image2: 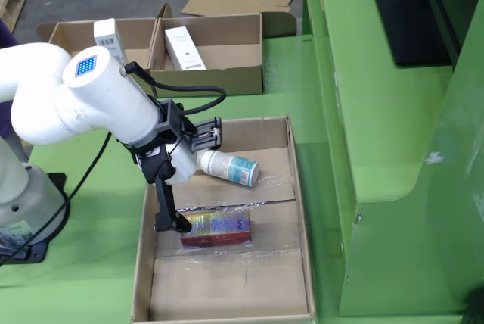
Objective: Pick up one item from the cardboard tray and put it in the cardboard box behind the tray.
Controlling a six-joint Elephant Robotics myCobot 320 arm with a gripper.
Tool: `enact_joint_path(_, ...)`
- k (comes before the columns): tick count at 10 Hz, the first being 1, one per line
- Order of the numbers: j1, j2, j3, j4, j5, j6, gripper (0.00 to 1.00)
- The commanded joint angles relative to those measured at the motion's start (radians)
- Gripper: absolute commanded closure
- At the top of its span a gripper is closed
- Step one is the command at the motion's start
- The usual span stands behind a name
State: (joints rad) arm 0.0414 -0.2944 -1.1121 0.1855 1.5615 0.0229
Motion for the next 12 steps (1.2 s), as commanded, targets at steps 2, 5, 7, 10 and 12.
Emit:
enact_joint_path(2,0.0,-0.098,0.218,-0.062,0.014,-0.006,0.0)
enact_joint_path(5,-0.001,-0.134,0.274,-0.083,0.021,-0.01,0.0)
enact_joint_path(7,-0.002,-0.187,0.375,-0.144,0.029,-0.015,0.0)
enact_joint_path(10,0.0,-0.204,0.406,-0.158,0.03,-0.019,0.0)
enact_joint_path(12,0.005,-0.229,0.393,-0.134,0.027,-0.011,0.0)
